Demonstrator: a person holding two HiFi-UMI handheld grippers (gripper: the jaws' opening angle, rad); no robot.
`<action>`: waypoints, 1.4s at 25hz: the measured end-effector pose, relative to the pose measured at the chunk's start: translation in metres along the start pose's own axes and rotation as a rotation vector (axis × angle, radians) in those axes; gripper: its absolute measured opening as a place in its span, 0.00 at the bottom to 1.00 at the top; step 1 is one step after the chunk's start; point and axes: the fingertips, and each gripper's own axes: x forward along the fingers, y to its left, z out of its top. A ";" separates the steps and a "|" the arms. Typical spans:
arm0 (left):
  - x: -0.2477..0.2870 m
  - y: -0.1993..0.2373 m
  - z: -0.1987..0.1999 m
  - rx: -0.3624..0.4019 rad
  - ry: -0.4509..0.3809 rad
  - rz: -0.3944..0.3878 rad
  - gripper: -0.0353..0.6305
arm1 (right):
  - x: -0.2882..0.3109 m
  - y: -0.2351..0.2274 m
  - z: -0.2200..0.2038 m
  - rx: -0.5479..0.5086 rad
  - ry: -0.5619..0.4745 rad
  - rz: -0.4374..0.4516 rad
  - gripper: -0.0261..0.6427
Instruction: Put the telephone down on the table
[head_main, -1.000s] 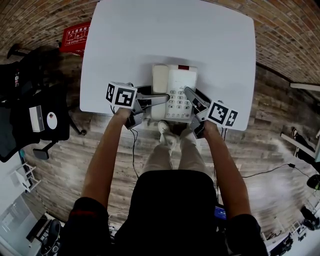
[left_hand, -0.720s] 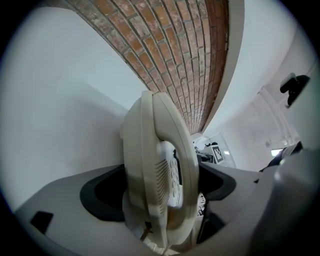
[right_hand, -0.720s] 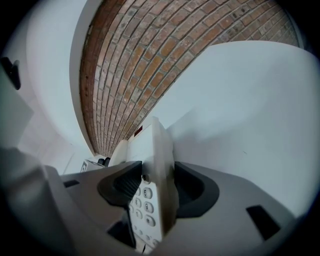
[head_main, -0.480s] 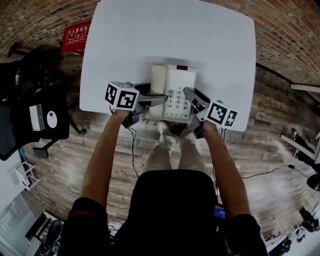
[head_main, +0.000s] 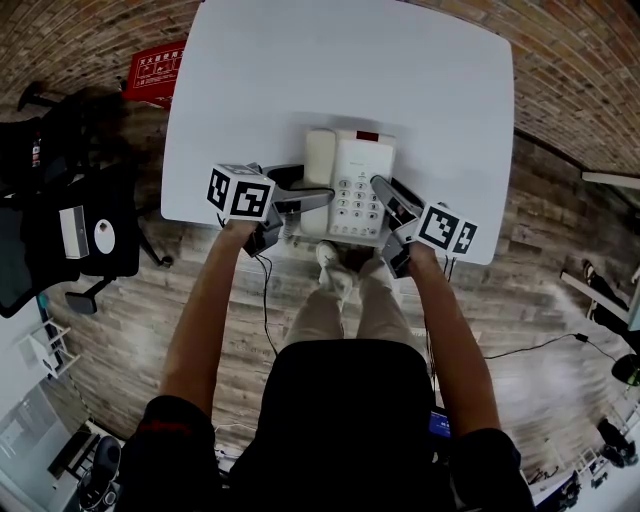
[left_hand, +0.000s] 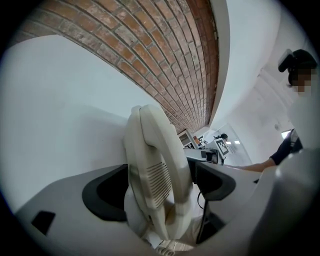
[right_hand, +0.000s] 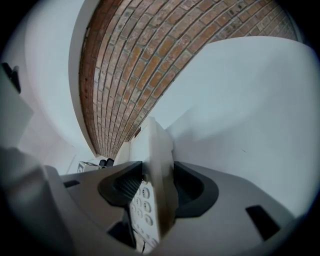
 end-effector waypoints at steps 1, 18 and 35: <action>0.000 0.000 0.000 0.001 -0.001 0.001 0.71 | 0.000 0.000 0.000 0.000 0.000 0.000 0.35; -0.012 0.000 0.003 0.009 -0.028 0.033 0.71 | -0.003 0.001 0.004 0.003 -0.008 0.014 0.33; -0.029 -0.009 0.007 0.040 -0.062 0.079 0.71 | -0.022 0.018 0.017 -0.174 0.012 -0.043 0.21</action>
